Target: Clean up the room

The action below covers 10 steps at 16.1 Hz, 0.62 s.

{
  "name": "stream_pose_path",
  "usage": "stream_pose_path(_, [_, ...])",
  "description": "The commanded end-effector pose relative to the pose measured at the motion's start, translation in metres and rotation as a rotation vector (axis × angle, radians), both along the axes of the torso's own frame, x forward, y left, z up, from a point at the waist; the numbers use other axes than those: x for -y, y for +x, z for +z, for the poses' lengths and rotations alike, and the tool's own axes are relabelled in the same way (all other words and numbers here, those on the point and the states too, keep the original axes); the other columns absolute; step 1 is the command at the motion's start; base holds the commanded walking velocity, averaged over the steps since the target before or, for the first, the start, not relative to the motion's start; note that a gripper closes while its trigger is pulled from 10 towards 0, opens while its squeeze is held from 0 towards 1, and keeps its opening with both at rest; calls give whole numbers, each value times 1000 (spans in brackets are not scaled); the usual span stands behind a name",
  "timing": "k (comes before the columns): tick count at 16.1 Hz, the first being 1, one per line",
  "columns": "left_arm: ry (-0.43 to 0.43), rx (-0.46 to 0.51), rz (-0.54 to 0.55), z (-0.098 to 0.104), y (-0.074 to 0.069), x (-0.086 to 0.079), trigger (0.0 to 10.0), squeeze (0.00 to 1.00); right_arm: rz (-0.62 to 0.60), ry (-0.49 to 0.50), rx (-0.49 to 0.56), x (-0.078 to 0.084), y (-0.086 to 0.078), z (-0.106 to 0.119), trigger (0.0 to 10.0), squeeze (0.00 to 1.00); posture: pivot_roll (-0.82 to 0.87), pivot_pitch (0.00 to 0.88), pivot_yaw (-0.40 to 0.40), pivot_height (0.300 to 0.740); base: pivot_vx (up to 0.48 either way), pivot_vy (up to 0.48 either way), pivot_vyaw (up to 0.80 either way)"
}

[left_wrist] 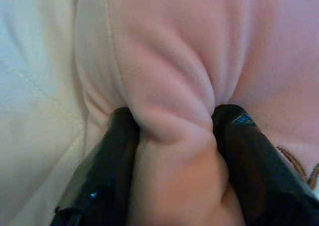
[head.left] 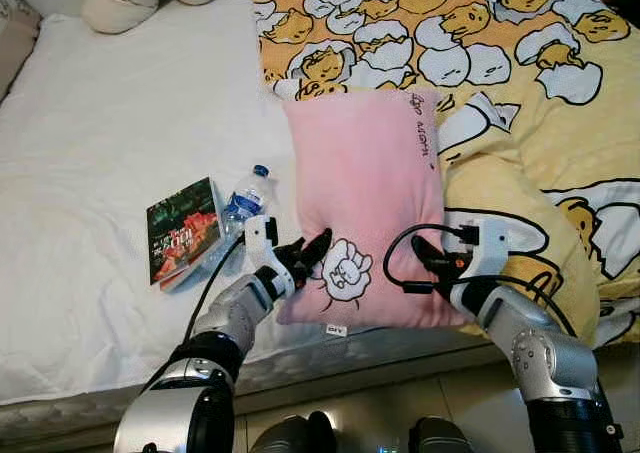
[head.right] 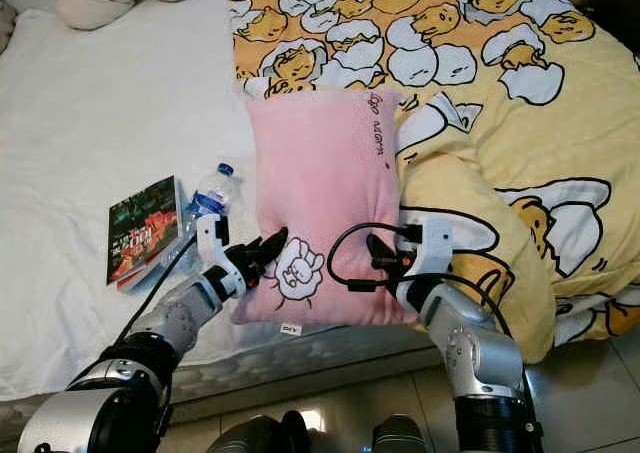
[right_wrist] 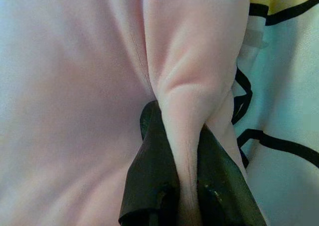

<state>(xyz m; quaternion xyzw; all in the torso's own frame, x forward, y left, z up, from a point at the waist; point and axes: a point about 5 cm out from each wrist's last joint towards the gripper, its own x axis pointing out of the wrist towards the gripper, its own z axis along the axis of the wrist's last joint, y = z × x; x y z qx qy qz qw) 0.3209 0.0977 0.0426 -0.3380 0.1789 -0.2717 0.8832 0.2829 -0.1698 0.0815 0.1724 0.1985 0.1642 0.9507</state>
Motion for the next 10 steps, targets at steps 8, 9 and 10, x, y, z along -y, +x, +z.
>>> stream_pose_path(8, [22,-63,-25,-22,-21,-21,0,0,-81,26,-42,-8,-3,-14,0,0,-209,147,215,740,0,0,0])
stream_pose_path(9, [11,-55,-4,-20,-20,-23,0,0,-78,33,-44,-10,-3,-14,0,0,-204,143,212,740,0,0,0])
stream_pose_path(10, [1,-33,6,-15,-18,-22,0,0,-75,32,-30,-12,1,-12,0,0,-198,132,208,740,0,0,0])
